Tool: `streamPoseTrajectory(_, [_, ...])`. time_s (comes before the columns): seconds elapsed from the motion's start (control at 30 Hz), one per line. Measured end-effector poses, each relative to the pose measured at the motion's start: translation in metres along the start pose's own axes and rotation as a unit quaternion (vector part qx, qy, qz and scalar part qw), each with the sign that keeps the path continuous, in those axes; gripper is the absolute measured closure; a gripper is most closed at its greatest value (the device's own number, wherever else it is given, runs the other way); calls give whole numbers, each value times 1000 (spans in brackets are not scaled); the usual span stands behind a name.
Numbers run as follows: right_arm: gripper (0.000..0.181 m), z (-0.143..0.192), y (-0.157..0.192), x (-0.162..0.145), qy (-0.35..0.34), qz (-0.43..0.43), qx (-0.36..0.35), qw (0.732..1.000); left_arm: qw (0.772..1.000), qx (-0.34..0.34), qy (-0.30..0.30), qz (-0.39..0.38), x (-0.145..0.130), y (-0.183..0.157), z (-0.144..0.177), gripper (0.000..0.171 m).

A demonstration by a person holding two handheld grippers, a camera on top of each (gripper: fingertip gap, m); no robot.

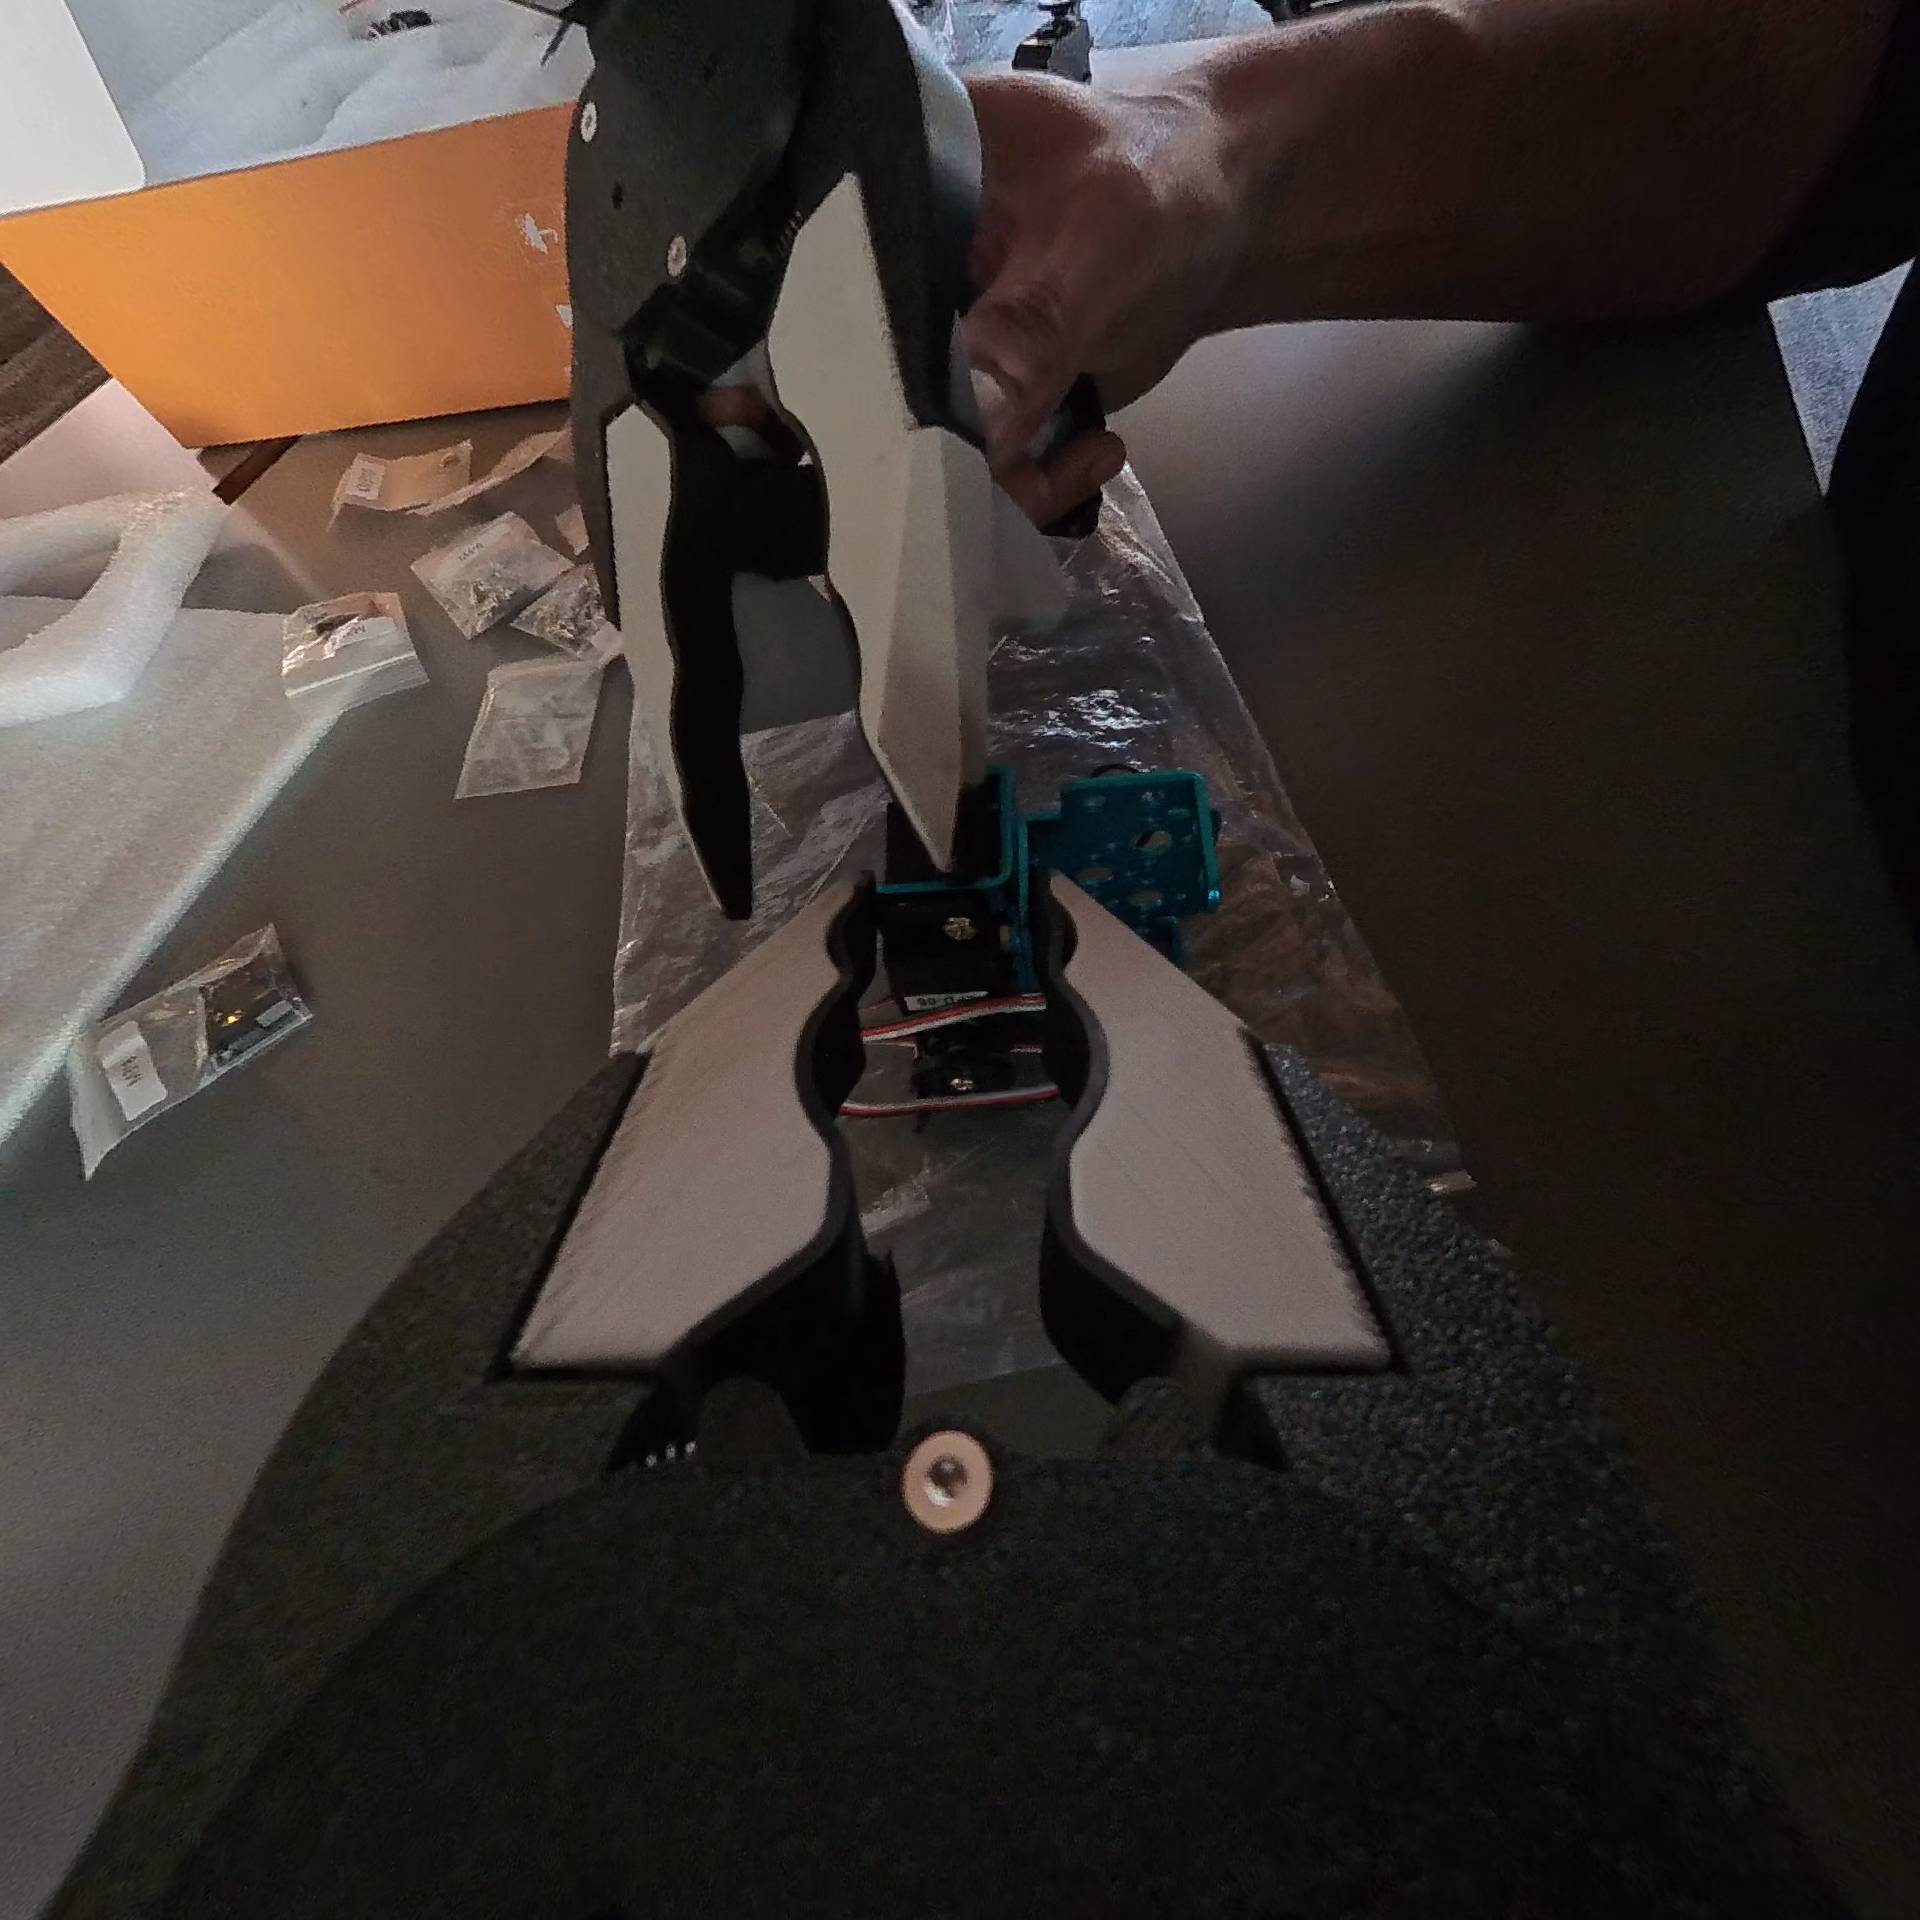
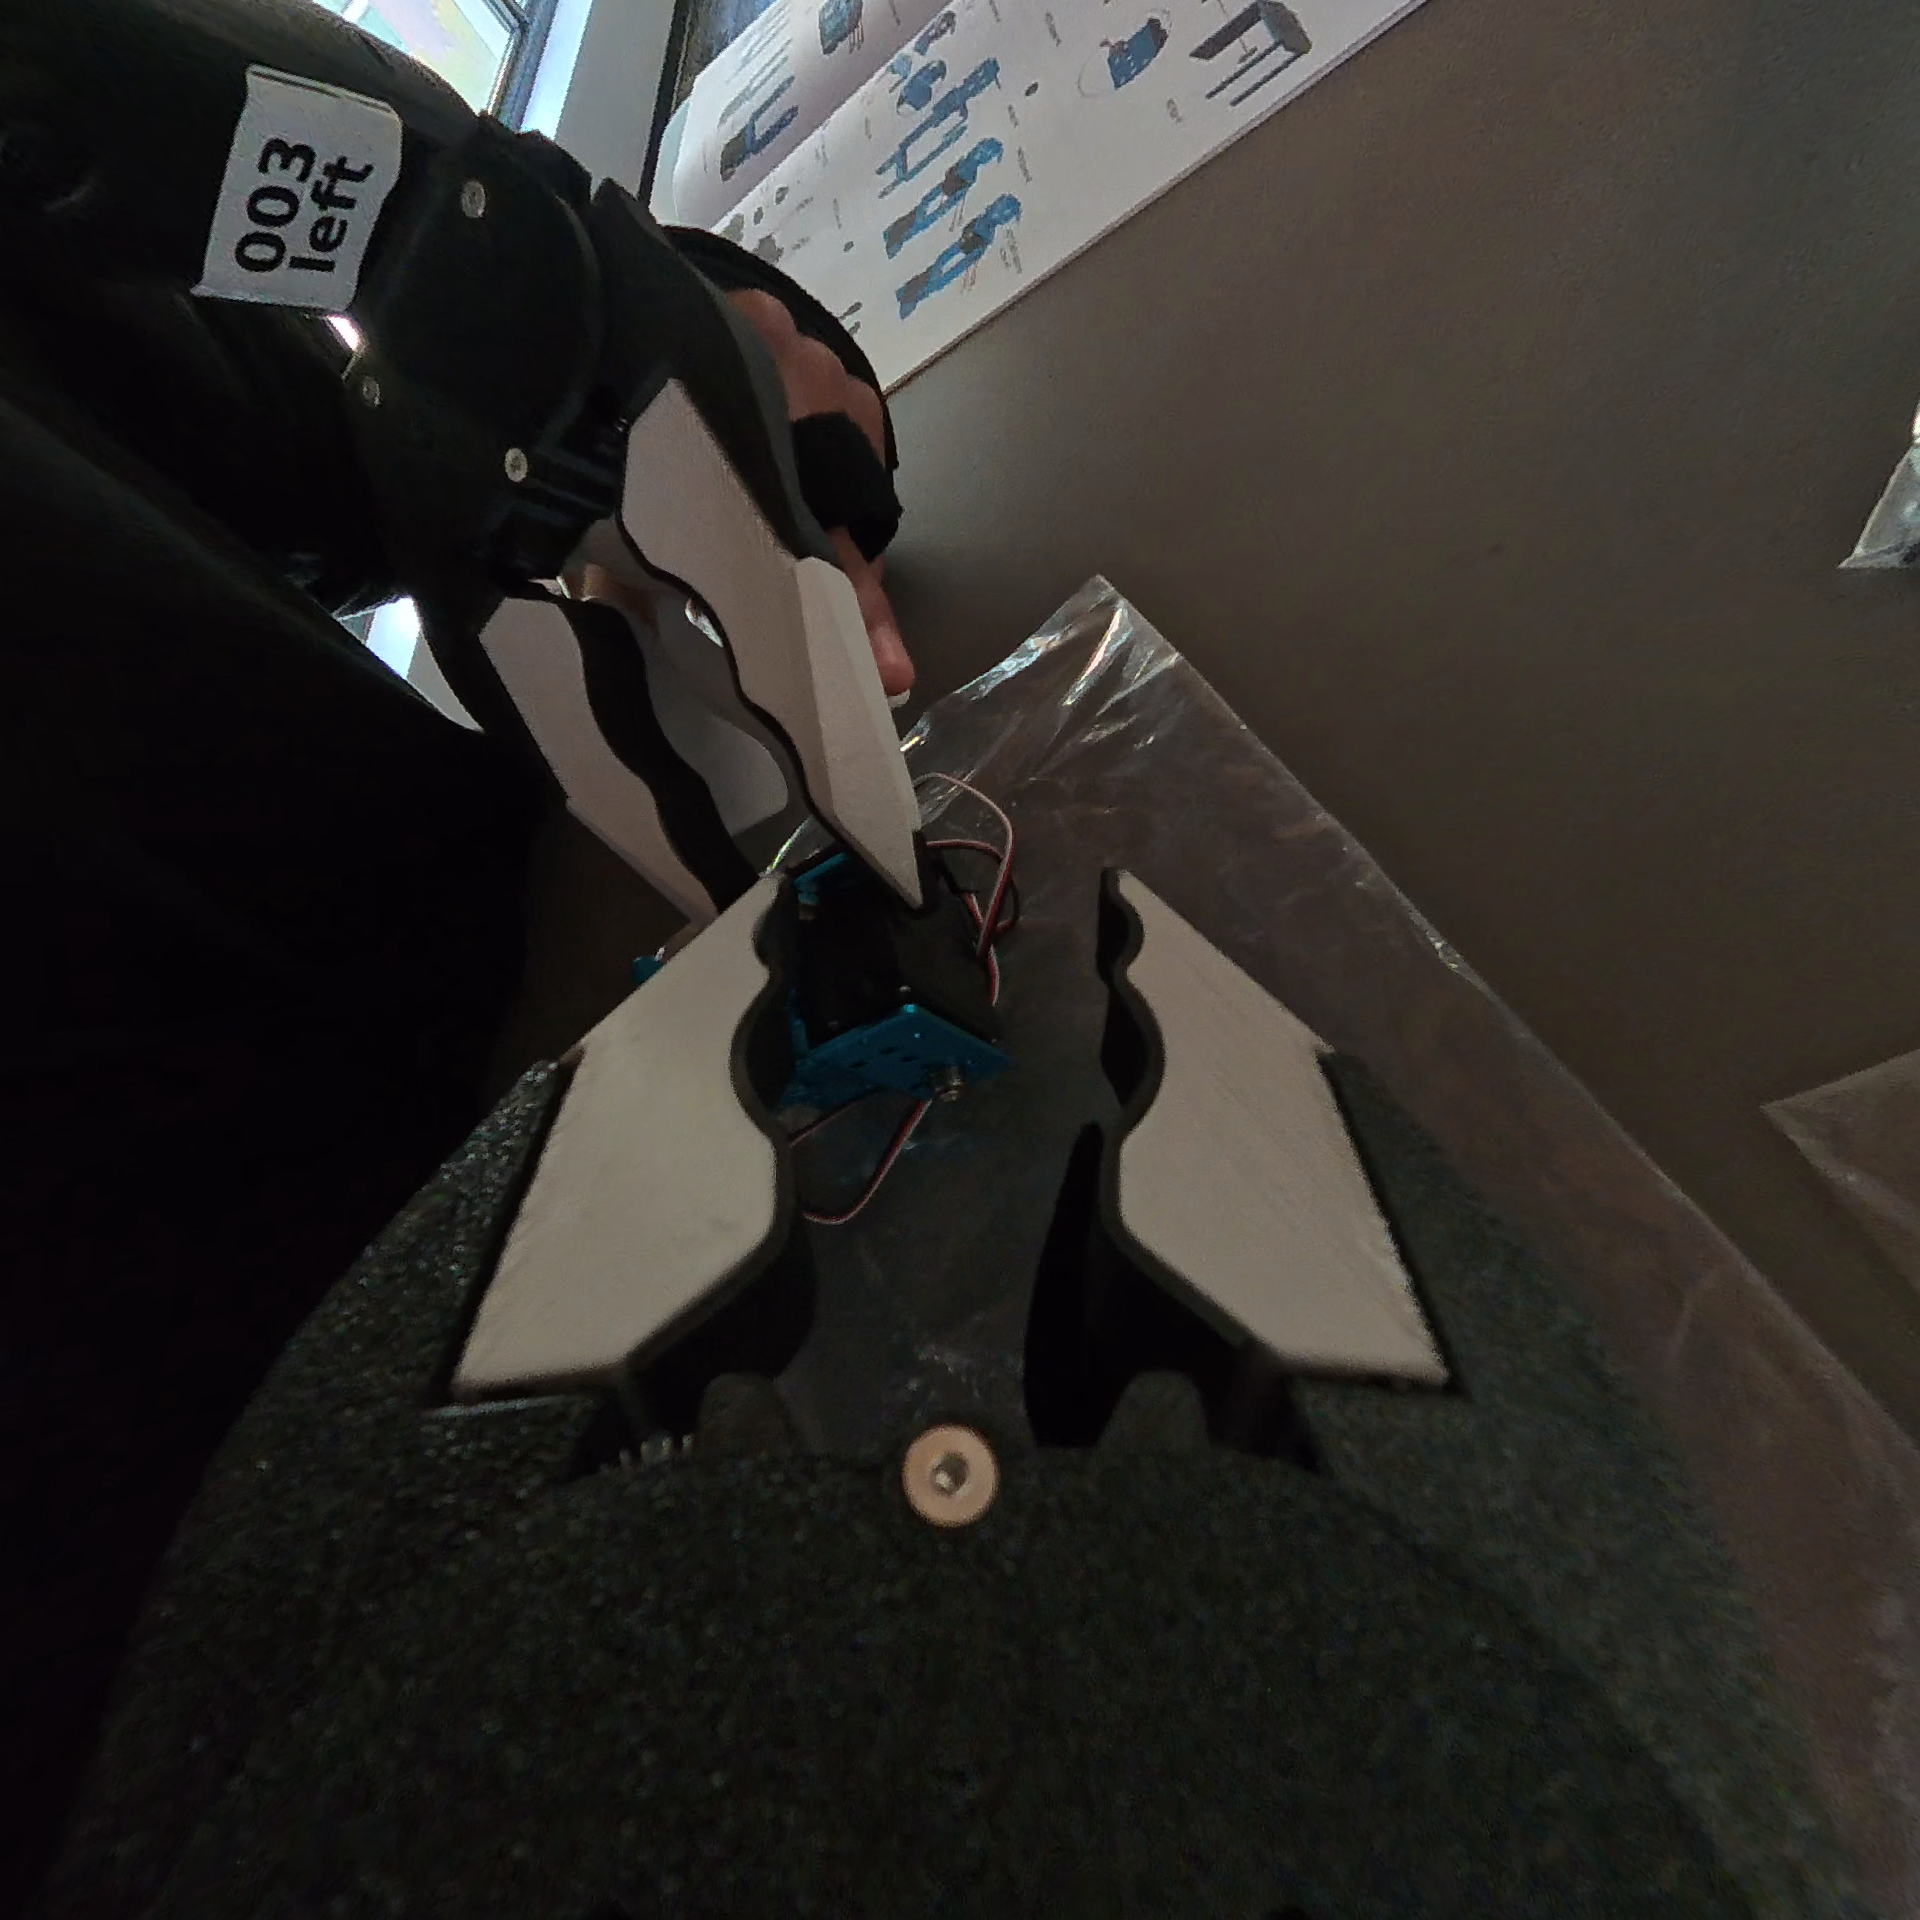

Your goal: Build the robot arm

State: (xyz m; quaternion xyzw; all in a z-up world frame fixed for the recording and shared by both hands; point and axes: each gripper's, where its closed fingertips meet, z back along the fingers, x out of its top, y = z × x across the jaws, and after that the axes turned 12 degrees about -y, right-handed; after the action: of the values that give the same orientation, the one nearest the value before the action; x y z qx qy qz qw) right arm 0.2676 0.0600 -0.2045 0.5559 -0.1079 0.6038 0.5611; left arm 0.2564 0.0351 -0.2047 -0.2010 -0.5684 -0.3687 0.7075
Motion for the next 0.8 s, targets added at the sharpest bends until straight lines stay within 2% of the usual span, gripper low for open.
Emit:
streamPoseTrajectory(0.13, [128, 0, -1, 2, -6, 5, -5, 1000, 1000, -1, 1, 3, -1, 1, 0, 141])
streamPoseTrajectory(0.23, [142, 3, -2, 5, -17, 30, -14, 999, 1000, -5, -1, -4, 0, -1, 0, 142])
streamPoseTrajectory(0.4, [131, 7, 6, 5, -18, 19, 13, 1000, 1000, -6, -1, -4, 0, -2, 0, 142])
streamPoseTrajectory(0.5, [131, 1, 6, -2, 2, 31, 8, 999, 1000, -6, -1, -2, 0, -1, 0, 142])
streamPoseTrajectory(0.57, [122, 1, 1, -3, 3, 21, 1, 1000, 1000, -2, 1, -4, -1, 0, 0, 142])
streamPoseTrajectory(0.67, [119, 2, -3, -2, -2, 9, -1, 1000, 1000, 1, 1, -9, -1, -1, 0, 141])
streamPoseTrajectory(0.8, [125, 5, -11, 3, -10, 34, -38, 999, 1000, -1, 0, -18, 0, -2, -1, 142])
